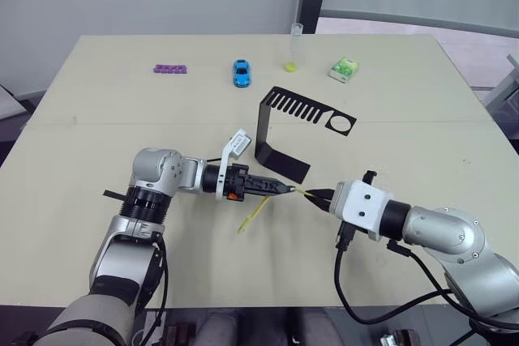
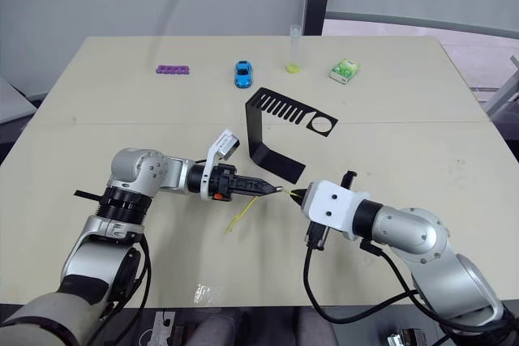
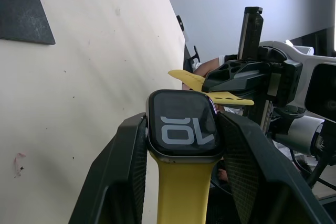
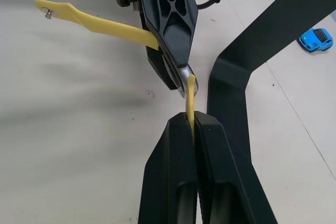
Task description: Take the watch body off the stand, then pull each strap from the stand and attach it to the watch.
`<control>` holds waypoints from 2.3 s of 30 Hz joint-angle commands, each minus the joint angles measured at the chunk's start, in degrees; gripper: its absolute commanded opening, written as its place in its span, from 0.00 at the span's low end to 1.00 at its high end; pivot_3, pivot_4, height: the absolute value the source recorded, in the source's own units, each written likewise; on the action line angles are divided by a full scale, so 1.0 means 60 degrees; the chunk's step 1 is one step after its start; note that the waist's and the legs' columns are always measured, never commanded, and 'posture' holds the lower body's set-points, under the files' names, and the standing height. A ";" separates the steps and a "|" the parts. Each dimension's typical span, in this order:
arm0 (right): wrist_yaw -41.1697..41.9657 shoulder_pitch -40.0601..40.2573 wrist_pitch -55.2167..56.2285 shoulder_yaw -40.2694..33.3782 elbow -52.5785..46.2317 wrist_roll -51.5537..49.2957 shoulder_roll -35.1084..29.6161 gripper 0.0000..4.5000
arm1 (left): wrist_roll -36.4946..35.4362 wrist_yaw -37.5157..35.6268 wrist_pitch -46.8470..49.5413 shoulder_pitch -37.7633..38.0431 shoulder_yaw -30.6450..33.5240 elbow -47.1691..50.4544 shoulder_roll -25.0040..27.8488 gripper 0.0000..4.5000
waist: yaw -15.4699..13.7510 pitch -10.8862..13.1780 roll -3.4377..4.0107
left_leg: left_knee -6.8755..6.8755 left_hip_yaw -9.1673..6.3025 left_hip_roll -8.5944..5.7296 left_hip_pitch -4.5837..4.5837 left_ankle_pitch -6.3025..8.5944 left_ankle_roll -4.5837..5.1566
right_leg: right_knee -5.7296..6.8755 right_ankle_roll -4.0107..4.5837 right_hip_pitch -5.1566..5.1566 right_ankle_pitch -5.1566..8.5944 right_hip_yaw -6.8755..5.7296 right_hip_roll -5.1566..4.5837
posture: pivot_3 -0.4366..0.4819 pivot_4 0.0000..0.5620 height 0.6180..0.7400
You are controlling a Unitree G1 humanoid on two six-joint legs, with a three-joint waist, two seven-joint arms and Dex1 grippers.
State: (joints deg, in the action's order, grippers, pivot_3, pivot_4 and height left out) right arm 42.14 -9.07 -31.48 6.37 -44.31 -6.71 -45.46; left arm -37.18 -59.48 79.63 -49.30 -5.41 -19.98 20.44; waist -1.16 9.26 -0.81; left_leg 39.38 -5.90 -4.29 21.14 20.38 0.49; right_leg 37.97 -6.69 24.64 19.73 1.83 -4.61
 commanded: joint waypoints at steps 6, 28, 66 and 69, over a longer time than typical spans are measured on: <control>-0.0032 -0.0397 -0.0009 0.0151 -0.0106 0.0025 0.0116 0.00 | -0.0341 0.0033 0.0073 -0.0245 0.0130 0.0419 -0.0183 0.35 | 0.0006 0.0000 0.0000 | 0.0002 0.0000 0.0000 0.0001 0.0000 0.0000 | 0.0001 0.0000 0.0000 0.0000 0.0000 0.0000 | 0.48 0.27 1.00; 0.0082 -0.0549 -0.0051 0.0364 0.0000 0.0056 0.0039 0.00 | -0.0396 0.0083 0.0084 -0.0206 0.0134 0.0621 -0.0357 0.35 | 0.0007 0.0000 0.0000 | 0.0003 0.0000 0.0000 0.0000 0.0000 0.0000 | 0.0001 0.0000 0.0000 0.0000 0.0001 0.0000 | 0.48 0.27 1.00; 0.0072 -0.1139 -0.0680 0.0574 0.0093 0.0140 0.0116 0.00 | -0.0413 0.0058 0.0076 -0.0247 0.0113 0.0680 -0.0562 0.35 | 0.0007 0.0000 0.0000 | 0.0004 0.0001 0.0000 0.0002 0.0000 0.0000 | 0.0001 0.0000 0.0001 0.0000 0.0001 -0.0001 | 0.48 0.27 1.00; 0.0061 -0.1159 -0.0710 0.0584 0.0091 0.0142 0.0126 0.00 | -0.0403 0.0051 0.0060 -0.0248 0.0100 0.0680 -0.0558 0.35 | 0.0011 0.0000 0.0000 | 0.0004 0.0000 0.0000 0.0001 0.0000 0.0000 | 0.0001 0.0000 0.0001 0.0000 0.0000 0.0000 | 0.48 0.27 1.00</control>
State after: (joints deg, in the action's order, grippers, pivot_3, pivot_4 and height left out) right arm 42.50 -14.63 -36.45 9.59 -42.12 -5.62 -45.38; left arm -37.20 -58.35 79.84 -49.30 -3.89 -18.07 18.75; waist -1.09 9.26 -0.81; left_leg 39.41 -5.90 -4.29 21.14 20.38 0.49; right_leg 37.98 -6.69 24.65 19.74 1.83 -4.61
